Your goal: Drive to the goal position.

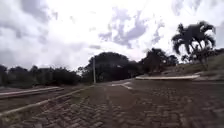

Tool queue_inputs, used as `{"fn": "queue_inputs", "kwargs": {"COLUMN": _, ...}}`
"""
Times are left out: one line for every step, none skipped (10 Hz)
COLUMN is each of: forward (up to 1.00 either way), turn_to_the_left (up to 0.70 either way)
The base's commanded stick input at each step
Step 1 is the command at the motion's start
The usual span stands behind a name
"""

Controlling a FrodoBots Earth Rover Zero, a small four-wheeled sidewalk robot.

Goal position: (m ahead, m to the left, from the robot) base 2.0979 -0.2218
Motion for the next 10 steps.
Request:
{"fn": "queue_inputs", "kwargs": {"forward": 0.85, "turn_to_the_left": 0.0}}
{"fn": "queue_inputs", "kwargs": {"forward": 0.85, "turn_to_the_left": 0.0}}
{"fn": "queue_inputs", "kwargs": {"forward": 0.85, "turn_to_the_left": 0.0}}
{"fn": "queue_inputs", "kwargs": {"forward": 0.85, "turn_to_the_left": 0.0}}
{"fn": "queue_inputs", "kwargs": {"forward": 0.85, "turn_to_the_left": 0.0}}
{"fn": "queue_inputs", "kwargs": {"forward": 0.85, "turn_to_the_left": 0.0}}
{"fn": "queue_inputs", "kwargs": {"forward": 0.85, "turn_to_the_left": 0.0}}
{"fn": "queue_inputs", "kwargs": {"forward": 0.85, "turn_to_the_left": 0.0}}
{"fn": "queue_inputs", "kwargs": {"forward": 0.85, "turn_to_the_left": 0.0}}
{"fn": "queue_inputs", "kwargs": {"forward": 0.85, "turn_to_the_left": 0.0}}
